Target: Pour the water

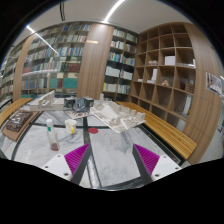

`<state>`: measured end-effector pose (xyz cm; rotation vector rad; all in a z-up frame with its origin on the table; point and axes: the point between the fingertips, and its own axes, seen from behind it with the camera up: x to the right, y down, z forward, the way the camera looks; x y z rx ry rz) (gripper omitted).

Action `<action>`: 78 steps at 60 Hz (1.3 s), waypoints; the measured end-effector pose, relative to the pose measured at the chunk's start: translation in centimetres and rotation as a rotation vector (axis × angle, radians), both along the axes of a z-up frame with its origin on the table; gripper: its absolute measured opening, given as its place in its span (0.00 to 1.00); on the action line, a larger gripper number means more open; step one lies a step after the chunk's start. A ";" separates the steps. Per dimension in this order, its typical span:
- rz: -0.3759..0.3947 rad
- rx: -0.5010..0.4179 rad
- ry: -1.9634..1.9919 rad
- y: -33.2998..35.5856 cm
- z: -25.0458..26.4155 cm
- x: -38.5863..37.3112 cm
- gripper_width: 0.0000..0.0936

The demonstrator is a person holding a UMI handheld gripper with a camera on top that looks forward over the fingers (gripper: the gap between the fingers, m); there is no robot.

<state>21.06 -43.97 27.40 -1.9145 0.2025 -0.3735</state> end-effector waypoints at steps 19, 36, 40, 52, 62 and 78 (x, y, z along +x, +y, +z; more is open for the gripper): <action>0.066 -0.118 0.038 0.8 -10.0 -3.1 0.92; 0.257 -0.128 0.142 9.7 -18.2 -17.0 0.91; 0.278 -0.087 0.152 13.3 -18.4 -19.4 0.92; 0.314 0.019 0.170 24.2 -18.8 -24.2 0.90; 0.309 0.071 0.127 30.6 -19.8 -25.1 0.81; 0.343 0.148 0.086 32.4 -19.3 -25.2 0.43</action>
